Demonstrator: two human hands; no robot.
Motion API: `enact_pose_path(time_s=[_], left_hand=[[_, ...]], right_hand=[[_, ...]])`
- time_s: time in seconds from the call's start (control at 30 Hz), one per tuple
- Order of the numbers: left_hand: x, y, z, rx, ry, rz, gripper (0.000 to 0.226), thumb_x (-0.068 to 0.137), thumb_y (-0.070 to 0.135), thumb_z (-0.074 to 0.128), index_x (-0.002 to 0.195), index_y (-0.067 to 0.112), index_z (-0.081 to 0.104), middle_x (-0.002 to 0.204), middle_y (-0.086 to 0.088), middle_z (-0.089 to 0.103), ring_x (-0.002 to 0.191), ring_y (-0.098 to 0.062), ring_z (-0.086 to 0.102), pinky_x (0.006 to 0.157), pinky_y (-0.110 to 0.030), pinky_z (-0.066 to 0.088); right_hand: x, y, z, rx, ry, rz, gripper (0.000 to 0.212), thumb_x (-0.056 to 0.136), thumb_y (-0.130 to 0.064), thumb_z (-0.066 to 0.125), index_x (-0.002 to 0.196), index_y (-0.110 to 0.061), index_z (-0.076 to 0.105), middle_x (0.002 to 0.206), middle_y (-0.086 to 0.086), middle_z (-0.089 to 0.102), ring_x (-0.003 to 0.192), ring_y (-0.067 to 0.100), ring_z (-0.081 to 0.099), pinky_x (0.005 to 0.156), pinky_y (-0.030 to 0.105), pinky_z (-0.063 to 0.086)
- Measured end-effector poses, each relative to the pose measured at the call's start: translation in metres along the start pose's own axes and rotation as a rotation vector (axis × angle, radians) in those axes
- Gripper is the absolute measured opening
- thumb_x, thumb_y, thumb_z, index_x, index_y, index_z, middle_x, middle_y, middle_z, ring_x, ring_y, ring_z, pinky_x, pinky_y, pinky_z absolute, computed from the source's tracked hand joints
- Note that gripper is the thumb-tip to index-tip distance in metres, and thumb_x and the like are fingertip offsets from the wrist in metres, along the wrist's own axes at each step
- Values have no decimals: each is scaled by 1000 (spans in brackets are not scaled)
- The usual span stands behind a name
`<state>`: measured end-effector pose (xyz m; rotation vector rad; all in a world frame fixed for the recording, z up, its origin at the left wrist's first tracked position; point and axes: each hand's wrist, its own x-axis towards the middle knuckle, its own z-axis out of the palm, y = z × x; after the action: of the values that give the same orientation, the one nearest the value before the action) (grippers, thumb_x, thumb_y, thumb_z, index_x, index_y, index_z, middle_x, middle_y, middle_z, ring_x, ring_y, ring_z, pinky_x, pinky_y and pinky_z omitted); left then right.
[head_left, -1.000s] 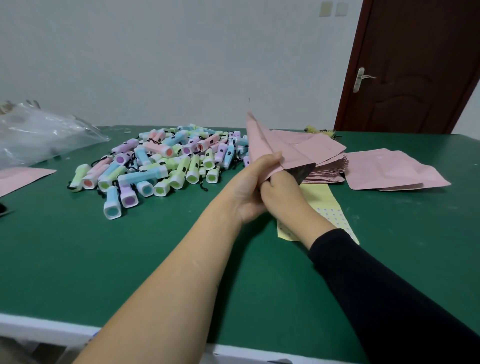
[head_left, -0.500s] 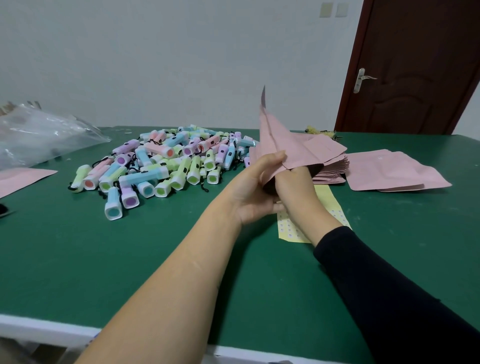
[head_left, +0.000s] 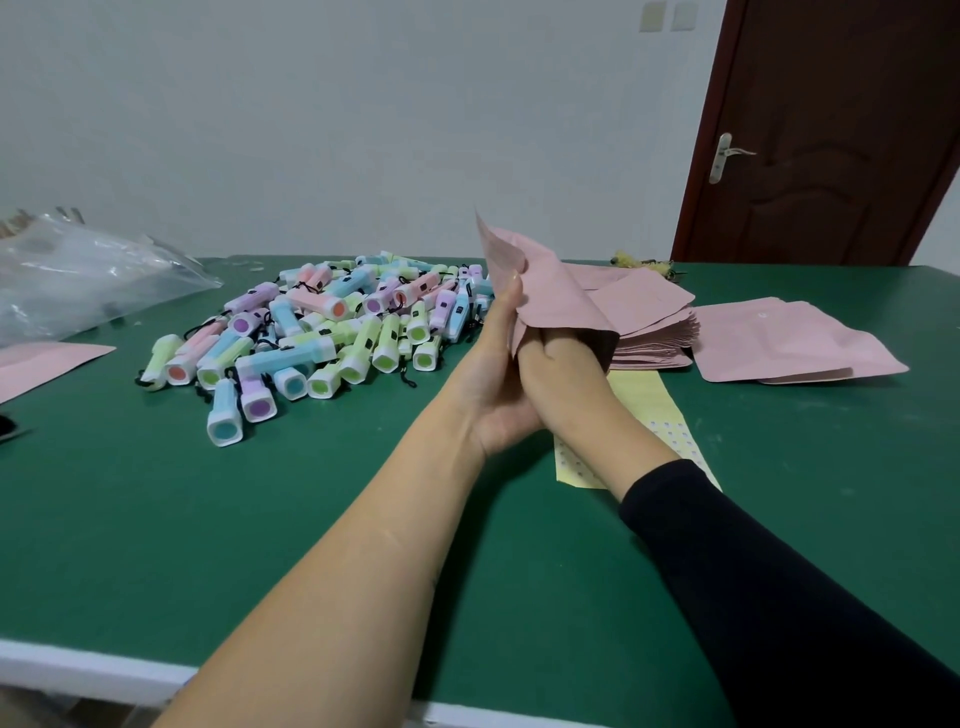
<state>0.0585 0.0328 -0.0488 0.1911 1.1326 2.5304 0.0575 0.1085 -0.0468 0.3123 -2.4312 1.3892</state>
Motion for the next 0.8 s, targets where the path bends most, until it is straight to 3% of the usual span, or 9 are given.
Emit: enact_pose_path(time_s=[0.17, 0.27, 0.33, 0.4, 0.47, 0.57, 0.67, 0.73, 0.8], left_hand=[[0, -1, -1, -20, -35, 16, 69, 67, 68, 62, 107, 14, 75, 114, -11, 70, 109, -27, 64, 104, -43, 46], [0, -3, -2, -45, -83, 39, 76, 66, 73, 58, 114, 15, 70, 111, -11, 69, 110, -29, 60, 111, -48, 38], [-1, -4, -1, -50, -96, 55, 78, 65, 72, 58, 117, 15, 68, 112, -11, 69, 111, -30, 60, 113, -50, 36], [-1, -3, 1, -57, -82, 61, 76, 66, 69, 59, 119, 15, 67, 117, -11, 67, 117, -29, 57, 114, -48, 35], [0, -2, 2, -68, -38, 67, 67, 65, 65, 63, 108, 15, 74, 113, -9, 70, 113, -25, 62, 108, -43, 43], [3, -1, 4, -68, 57, 140, 53, 74, 61, 64, 96, 15, 79, 107, -6, 72, 99, -21, 68, 98, -37, 51], [6, 5, -2, -158, 125, 300, 46, 87, 56, 57, 94, 14, 77, 108, -10, 70, 102, -25, 63, 111, -43, 41], [5, 11, -9, -193, 157, 355, 52, 90, 58, 53, 81, 14, 79, 97, -9, 73, 91, -24, 68, 102, -40, 50], [2, 16, -14, -196, 174, 334, 61, 89, 63, 51, 79, 9, 79, 88, -10, 73, 80, -22, 72, 84, -35, 59]], right_hand=[[-4, -7, -3, -78, -25, -60, 42, 100, -22, 39, 141, -17, 46, 145, 14, 47, 133, 29, 41, 106, 31, 30], [-8, -11, -5, -41, -75, 46, 41, 102, -23, 36, 140, -14, 47, 139, 17, 50, 127, 30, 45, 98, 29, 34], [-11, -11, -7, -25, -141, 78, 39, 103, -22, 33, 134, -6, 52, 132, 20, 54, 125, 35, 47, 101, 34, 35], [-10, -10, -9, -15, -113, 24, 36, 100, -19, 40, 132, -12, 55, 133, 15, 55, 125, 30, 48, 94, 24, 34], [-7, -10, -11, 31, -90, -10, 37, 97, -15, 45, 133, -18, 55, 136, 10, 55, 128, 26, 46, 95, 20, 32], [-7, -8, -9, -5, -143, -60, 30, 93, -10, 45, 118, -14, 60, 124, 15, 62, 119, 35, 52, 104, 39, 41], [-9, -6, -6, -72, -225, -206, 18, 92, -8, 42, 93, -20, 55, 102, 9, 65, 106, 41, 52, 101, 46, 40], [-12, -7, -6, -80, -277, -316, 29, 91, -5, 43, 102, -25, 60, 95, -4, 64, 105, 38, 52, 99, 39, 41], [-14, -8, -8, -78, -201, -386, 42, 87, -2, 44, 114, -22, 69, 97, -7, 71, 101, 32, 59, 95, 37, 46]])
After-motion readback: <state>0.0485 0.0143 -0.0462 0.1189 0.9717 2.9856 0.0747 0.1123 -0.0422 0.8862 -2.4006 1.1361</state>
